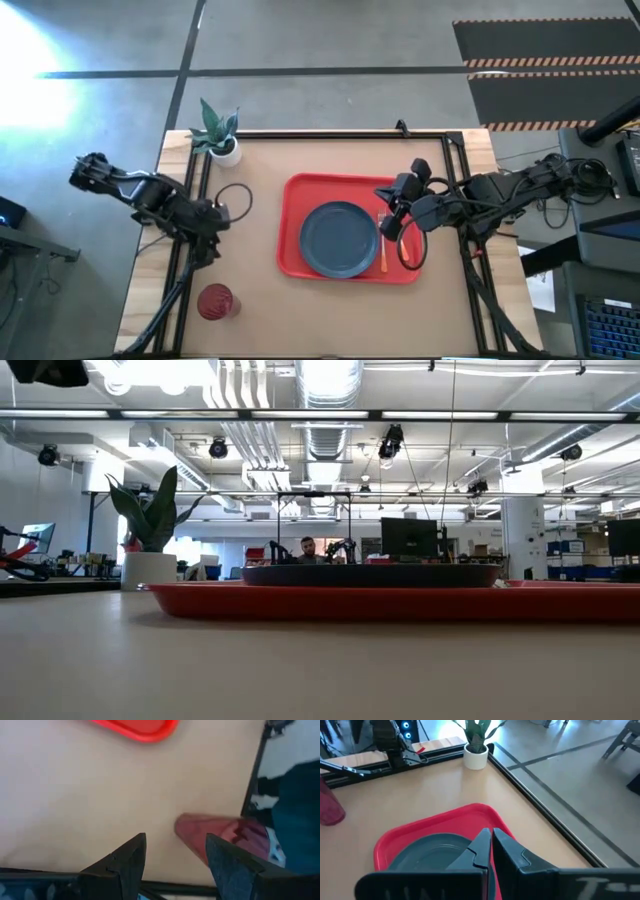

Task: Pick and place plate/cup/fork/spoon on tray
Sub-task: Put the purple cup on the top left of the red tray

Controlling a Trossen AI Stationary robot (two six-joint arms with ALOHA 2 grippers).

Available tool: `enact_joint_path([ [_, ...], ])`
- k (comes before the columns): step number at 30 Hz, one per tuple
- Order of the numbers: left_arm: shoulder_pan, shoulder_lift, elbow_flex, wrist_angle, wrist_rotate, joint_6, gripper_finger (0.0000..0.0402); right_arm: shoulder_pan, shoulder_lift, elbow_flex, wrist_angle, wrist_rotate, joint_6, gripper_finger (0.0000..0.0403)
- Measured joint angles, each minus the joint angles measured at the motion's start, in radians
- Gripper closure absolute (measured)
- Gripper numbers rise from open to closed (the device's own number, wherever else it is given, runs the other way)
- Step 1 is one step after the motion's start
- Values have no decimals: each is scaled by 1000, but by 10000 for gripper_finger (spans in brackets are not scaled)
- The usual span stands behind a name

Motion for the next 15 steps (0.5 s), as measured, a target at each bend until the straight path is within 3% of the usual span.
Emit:
enact_joint_path([
  [10,-175,42,-38,16,13,-129,255,0,0,0,0,16,18,394],
  [15,-195,33,-41,41,12,-214,264,0,0,0,0,16,17,394],
])
